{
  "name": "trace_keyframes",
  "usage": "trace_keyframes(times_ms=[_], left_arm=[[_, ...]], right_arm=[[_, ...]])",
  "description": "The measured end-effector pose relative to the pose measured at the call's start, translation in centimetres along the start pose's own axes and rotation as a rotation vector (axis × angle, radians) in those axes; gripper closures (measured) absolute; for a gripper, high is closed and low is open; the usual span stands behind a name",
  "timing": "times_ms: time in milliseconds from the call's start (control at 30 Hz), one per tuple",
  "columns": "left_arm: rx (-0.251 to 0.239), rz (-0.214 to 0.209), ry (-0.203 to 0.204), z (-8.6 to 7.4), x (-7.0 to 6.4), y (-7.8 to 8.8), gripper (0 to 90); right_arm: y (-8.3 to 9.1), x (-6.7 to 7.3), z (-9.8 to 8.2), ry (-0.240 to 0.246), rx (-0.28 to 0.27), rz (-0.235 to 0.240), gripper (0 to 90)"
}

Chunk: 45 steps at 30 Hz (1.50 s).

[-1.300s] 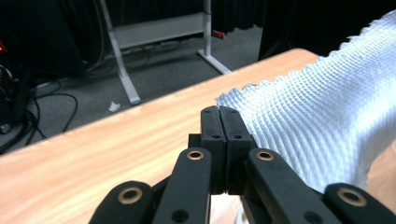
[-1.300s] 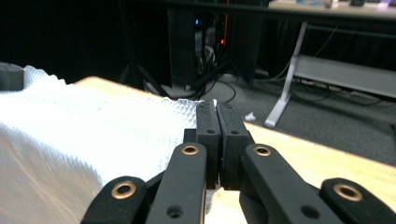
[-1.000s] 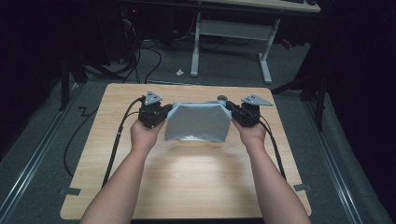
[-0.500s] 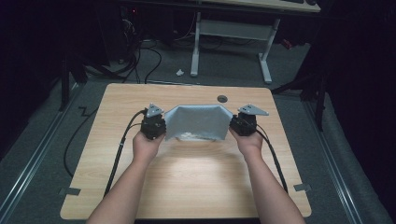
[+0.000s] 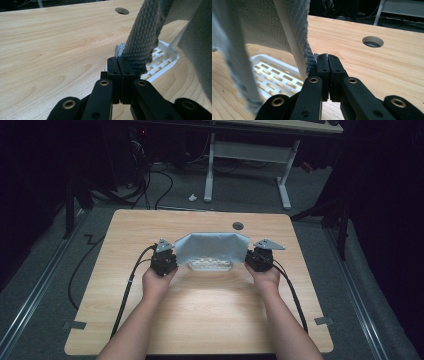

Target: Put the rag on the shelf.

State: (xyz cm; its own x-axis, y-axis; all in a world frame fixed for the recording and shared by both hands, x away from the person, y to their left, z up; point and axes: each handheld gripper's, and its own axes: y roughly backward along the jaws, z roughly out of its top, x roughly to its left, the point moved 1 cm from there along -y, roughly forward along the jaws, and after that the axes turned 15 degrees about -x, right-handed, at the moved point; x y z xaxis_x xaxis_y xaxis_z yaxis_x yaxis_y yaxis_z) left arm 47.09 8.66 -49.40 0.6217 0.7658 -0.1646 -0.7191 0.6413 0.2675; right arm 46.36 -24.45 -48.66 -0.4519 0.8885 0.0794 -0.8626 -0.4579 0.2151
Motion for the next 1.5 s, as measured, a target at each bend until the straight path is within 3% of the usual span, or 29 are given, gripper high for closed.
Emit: trace_keyframes(times_ms=[133,300,933,1300,1333,1500], left_arm=[[-0.003,0.003,0.004,-0.1,0.0,0.1,86.8],[-0.033,0.039,0.012,0.4,0.6,1.0,72.7],[-0.075,0.139,0.016,1.8,3.7,4.3,67.4],[-0.067,0.191,-0.032,1.8,4.1,5.2,55.9],[-0.066,0.2,-0.042,1.8,4.2,5.3,50.0],[-0.067,0.208,-0.057,2.2,4.1,6.1,41.2]], right_arm=[[0.0,0.0,-0.1,-0.003,0.002,-0.001,89.0],[0.2,-0.2,-0.1,-0.003,0.008,-0.023,80.4],[2.1,-2.0,1.6,0.028,-0.015,-0.079,77.5],[2.3,-1.9,1.6,0.037,-0.012,-0.084,70.1],[2.5,-1.8,1.8,0.04,-0.012,-0.086,68.2],[3.0,-1.7,2.2,0.046,-0.021,-0.097,62.1]])
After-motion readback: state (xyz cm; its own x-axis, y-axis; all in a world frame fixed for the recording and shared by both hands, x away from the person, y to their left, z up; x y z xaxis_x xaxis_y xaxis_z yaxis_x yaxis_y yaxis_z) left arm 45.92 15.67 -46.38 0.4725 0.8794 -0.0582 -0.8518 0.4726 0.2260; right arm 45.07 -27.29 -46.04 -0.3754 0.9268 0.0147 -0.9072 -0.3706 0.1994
